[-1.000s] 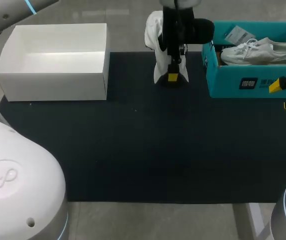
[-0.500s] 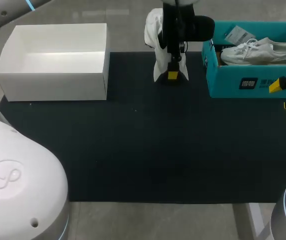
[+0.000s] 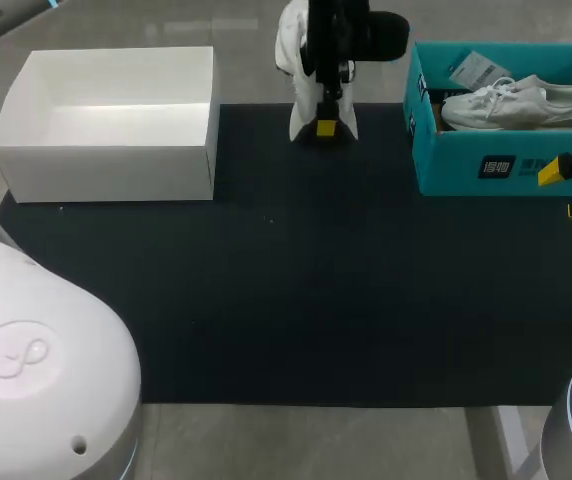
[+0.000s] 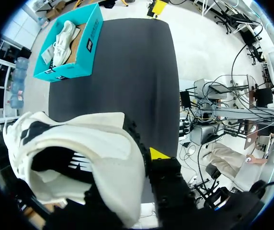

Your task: Take the shoe out of the shoebox, open the shoe tongue, remove and reinsert the insole, then place the shoe into the shoebox

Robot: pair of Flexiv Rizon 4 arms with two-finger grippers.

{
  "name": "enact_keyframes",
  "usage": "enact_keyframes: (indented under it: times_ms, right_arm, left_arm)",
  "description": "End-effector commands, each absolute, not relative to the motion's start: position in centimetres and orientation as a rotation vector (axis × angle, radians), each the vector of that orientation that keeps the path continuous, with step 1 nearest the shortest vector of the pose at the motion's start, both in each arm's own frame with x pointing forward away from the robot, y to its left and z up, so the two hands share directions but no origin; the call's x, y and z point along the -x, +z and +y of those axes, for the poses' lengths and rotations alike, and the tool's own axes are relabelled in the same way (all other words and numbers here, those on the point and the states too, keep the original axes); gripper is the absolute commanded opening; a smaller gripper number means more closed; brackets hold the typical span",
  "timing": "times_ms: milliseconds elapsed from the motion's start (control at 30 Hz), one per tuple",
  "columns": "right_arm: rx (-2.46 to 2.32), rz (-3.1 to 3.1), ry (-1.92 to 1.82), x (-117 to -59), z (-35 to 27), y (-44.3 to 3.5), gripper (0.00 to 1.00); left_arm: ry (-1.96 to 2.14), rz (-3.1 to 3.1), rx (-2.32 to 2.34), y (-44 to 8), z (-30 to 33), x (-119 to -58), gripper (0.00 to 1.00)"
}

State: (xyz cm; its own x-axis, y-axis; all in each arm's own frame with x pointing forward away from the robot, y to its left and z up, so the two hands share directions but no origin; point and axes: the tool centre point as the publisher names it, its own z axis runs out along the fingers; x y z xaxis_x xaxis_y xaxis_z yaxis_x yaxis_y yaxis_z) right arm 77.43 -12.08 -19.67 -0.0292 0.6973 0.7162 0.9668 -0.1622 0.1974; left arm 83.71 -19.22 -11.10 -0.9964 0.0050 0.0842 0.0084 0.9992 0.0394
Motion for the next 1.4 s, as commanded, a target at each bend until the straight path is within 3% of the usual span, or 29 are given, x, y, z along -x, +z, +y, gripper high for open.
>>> enact_keyframes:
  times_ms: [33,900,1400]
  right_arm:
    - [1.893,-1.745,-1.016,-77.4,-12.1,-19.7,1.0]
    - [1.893,-1.745,-1.016,-77.4,-12.1,-19.7,1.0]
    - [1.893,-1.745,-1.016,-77.4,-12.1,-19.7,1.0]
  left_arm:
    - [-0.096,-3.01,0.001,-10.4,-17.6,-86.7,0.0]
    - [0.054,-3.076,-0.262,-9.9,-6.3,-94.4,0.0]
    - [0.031,-3.042,0.015,-10.4,1.4,-96.4,0.0]
